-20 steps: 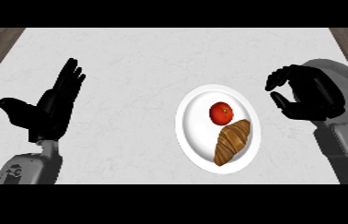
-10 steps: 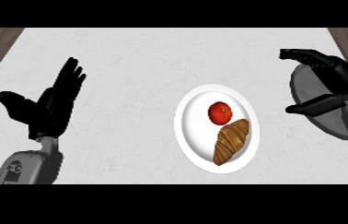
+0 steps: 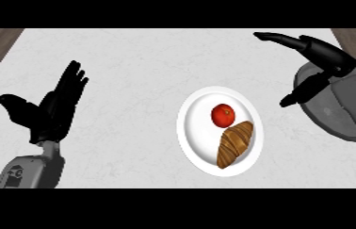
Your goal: Pick the tomato from the plate and place it in the pan
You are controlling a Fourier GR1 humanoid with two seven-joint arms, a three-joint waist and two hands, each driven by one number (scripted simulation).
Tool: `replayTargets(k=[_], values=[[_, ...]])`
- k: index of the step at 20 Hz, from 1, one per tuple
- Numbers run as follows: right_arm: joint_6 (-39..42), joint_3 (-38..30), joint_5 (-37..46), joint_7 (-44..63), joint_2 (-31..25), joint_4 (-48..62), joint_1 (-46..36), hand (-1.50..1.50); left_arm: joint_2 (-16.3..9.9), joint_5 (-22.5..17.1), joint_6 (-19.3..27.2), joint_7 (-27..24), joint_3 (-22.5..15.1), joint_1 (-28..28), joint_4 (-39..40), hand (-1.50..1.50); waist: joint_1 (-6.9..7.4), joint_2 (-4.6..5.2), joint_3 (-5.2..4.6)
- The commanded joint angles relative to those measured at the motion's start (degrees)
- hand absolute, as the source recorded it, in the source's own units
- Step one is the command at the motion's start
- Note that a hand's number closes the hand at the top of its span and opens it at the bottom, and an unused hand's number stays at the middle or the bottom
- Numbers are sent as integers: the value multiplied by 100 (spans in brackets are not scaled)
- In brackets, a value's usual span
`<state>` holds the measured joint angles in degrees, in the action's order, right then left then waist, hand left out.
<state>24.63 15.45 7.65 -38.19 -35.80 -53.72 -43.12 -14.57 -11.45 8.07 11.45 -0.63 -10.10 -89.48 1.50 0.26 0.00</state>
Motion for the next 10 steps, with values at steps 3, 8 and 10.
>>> replayTargets(k=[3,8,10], values=[[525,658,822,401,37,-93,-801,-150,-45,59,35,217,49,-207,32,0,-43,-12,-4],[771,1577,1680,381,100,-214,-601,-150,-11,-48,-47,119,127,-2,-72,0,-26,-24,-3],[660,1652,1885,156,56,-265,-355,-150,-16,-1,-58,69,129,233,-253,0,-60,-26,0]])
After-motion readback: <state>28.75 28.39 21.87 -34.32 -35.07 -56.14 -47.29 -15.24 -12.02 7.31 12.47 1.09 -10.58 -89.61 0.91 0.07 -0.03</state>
